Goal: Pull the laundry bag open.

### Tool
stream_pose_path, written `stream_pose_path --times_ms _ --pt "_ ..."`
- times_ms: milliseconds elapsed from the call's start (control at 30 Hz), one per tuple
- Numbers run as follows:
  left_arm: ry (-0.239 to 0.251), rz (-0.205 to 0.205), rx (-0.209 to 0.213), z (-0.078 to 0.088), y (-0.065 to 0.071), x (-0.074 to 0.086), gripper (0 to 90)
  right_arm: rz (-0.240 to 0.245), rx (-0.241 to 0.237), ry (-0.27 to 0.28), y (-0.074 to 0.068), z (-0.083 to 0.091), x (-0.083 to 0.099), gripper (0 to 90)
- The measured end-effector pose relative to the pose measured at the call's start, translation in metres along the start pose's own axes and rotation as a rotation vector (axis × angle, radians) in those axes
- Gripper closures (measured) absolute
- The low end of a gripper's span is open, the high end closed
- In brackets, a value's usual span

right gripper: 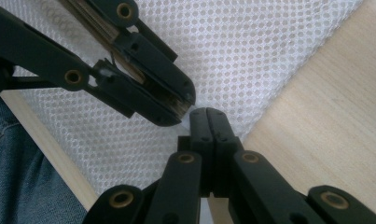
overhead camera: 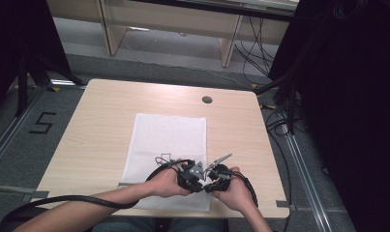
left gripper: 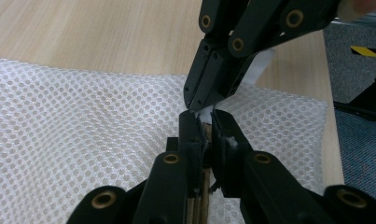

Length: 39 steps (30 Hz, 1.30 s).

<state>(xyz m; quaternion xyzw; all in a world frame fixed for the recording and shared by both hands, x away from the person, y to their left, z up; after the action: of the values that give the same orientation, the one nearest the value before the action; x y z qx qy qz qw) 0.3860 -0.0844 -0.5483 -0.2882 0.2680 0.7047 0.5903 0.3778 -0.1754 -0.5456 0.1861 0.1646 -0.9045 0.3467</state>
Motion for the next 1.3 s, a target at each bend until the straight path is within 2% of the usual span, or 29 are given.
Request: stream_pose_path --times_ms 67,100,133,267,300,367,400,433,500,567,767,933,1100,1300 --pt "-0.001 -0.022 -0.004 0.001 -0.001 0.0 82.7 0.033 0.004 0.0 0.003 0.0 0.0 90.0" --pt "-0.007 -0.019 -0.005 0.001 0.0 0.0 82.8 0.029 -0.002 -0.014 0.001 0.0 0.001 90.0" --pt "-0.01 -0.036 -0.006 0.001 -0.001 0.0 82.8 0.01 0.004 -0.006 0.0 0.0 0.0 90.0" --pt "-0.029 -0.037 -0.013 0.006 -0.001 0.002 82.8 0.018 0.023 -0.009 0.001 0.0 0.0 90.0" --pt "-0.014 -0.039 -0.009 0.007 -0.002 0.001 82.8 0.039 0.018 0.001 0.002 -0.001 -0.002 90.0" --pt "-0.013 -0.033 -0.01 0.008 -0.002 0.001 82.8 0.04 0.011 -0.005 0.002 -0.001 -0.002 90.0" --pt "-0.012 -0.045 -0.013 0.009 -0.002 0.0 82.8 0.059 0.01 -0.012 0.003 0.0 -0.001 90.0" --pt "-0.013 -0.045 -0.013 0.009 -0.002 0.0 82.8 0.043 0.012 -0.001 0.002 -0.001 -0.002 90.0" --pt "-0.003 -0.036 -0.016 0.008 -0.001 0.0 82.7 0.045 0.012 0.002 0.002 -0.001 -0.002 90.0" --pt "0.002 -0.03 -0.012 0.009 -0.001 0.0 82.7 0.015 0.019 -0.007 0.001 -0.001 -0.001 90.0" --pt "0.007 -0.017 -0.015 0.009 0.0 0.001 82.8 0.003 0.024 -0.013 0.001 0.0 0.0 90.0" --pt "0.012 -0.007 -0.011 0.012 0.001 0.002 82.8 0.043 0.011 0.0 0.002 -0.001 -0.002 90.0" --pt "0.007 -0.026 -0.015 0.015 0.0 0.002 82.8 0.018 0.015 -0.014 0.0 0.0 -0.001 90.0" --pt "0.008 -0.025 -0.01 0.015 0.0 0.002 82.8 0.012 0.022 -0.009 0.001 -0.001 -0.001 90.0"
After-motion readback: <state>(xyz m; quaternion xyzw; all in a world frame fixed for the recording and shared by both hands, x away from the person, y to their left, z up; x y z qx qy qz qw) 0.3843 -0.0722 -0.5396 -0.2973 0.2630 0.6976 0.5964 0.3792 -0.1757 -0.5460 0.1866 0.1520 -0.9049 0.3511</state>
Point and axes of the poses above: each handheld gripper's, and its own axes: z roughly backward along the jaws, x roughly out of its underside, y roughly to its right, the point moved 7 cm from there along -z, roughly forward along the jaws, and after that the axes turned 6 degrees about y, right-handed, at the moved point
